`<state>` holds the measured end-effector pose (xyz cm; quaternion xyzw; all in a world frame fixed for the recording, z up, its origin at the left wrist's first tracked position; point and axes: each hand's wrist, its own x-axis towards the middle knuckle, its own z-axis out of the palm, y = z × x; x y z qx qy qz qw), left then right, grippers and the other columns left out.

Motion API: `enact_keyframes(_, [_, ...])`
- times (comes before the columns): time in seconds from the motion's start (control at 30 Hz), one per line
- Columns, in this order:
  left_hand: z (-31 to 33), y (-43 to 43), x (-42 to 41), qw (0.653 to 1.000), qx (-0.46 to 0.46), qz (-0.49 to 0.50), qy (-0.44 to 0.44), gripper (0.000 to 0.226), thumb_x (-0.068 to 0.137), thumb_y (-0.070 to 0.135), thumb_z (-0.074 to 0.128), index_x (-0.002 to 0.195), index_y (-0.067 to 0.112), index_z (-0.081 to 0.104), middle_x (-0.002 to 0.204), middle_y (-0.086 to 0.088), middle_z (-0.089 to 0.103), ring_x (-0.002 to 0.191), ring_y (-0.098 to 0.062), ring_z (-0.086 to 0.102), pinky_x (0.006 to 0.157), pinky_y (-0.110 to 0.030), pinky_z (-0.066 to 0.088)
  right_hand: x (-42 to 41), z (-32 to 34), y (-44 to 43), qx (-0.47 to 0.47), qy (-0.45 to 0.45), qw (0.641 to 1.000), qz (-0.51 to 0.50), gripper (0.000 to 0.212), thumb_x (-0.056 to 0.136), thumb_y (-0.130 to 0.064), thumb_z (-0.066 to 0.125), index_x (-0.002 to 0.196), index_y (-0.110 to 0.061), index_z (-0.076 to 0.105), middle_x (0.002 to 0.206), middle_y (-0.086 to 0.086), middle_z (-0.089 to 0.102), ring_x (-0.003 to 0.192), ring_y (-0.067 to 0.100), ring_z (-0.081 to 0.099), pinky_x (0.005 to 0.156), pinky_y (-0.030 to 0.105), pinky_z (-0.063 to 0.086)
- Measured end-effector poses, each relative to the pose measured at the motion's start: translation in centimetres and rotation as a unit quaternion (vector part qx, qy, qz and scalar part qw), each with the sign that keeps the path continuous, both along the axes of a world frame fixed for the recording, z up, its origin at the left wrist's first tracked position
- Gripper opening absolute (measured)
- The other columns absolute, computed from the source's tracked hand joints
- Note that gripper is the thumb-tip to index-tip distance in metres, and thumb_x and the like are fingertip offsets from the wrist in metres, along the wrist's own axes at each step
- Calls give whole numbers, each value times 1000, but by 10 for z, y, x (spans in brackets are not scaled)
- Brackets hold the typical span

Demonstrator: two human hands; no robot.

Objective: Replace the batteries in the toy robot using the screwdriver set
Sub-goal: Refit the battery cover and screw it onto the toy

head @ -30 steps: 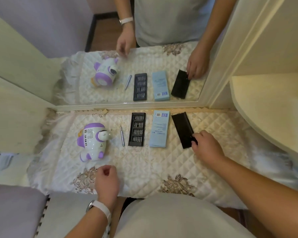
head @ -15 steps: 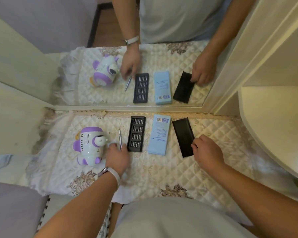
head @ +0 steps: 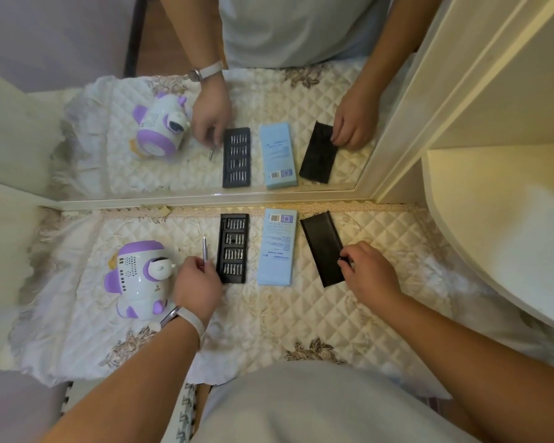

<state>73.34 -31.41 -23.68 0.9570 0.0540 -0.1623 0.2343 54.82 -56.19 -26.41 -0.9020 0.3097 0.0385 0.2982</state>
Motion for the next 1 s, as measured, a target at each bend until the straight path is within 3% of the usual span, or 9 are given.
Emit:
enact_keyframes(0.27, [26,-16,-30,996,-81,-29,-38,12,99,23,55,91,14,57,73,7,58,65,-4,53,54,-23,34,-6,-2,1,9,-33,999,0,18,91,-16,63,105,-9,71,97,5,61,89,24,58,68,29,45])
enact_keyframes(0.53, [38,-11,-40,992,-112,-46,-34,12,98,23,57,87,20,57,75,6,61,67,-8,56,57,-24,37,-5,-4,3,-12,-43,999,-3,14,91,-16,62,96,-9,73,92,3,60,83,22,57,63,27,39])
enact_keyframes(0.73, [41,-1,-48,991,-121,-54,-27,12,98,24,57,87,19,59,75,3,62,67,-13,58,57,-27,38,-3,-6,4,-3,-46,999,-2,21,93,-18,59,111,-14,69,97,2,60,85,20,56,64,27,40])
enact_keyframes(1.0, [45,4,-60,990,-127,-50,-29,18,97,25,59,79,28,55,75,3,64,68,-18,60,61,-30,43,-5,-8,1,-5,-62,998,16,16,92,-13,59,99,-13,74,92,0,59,76,18,55,60,27,42])
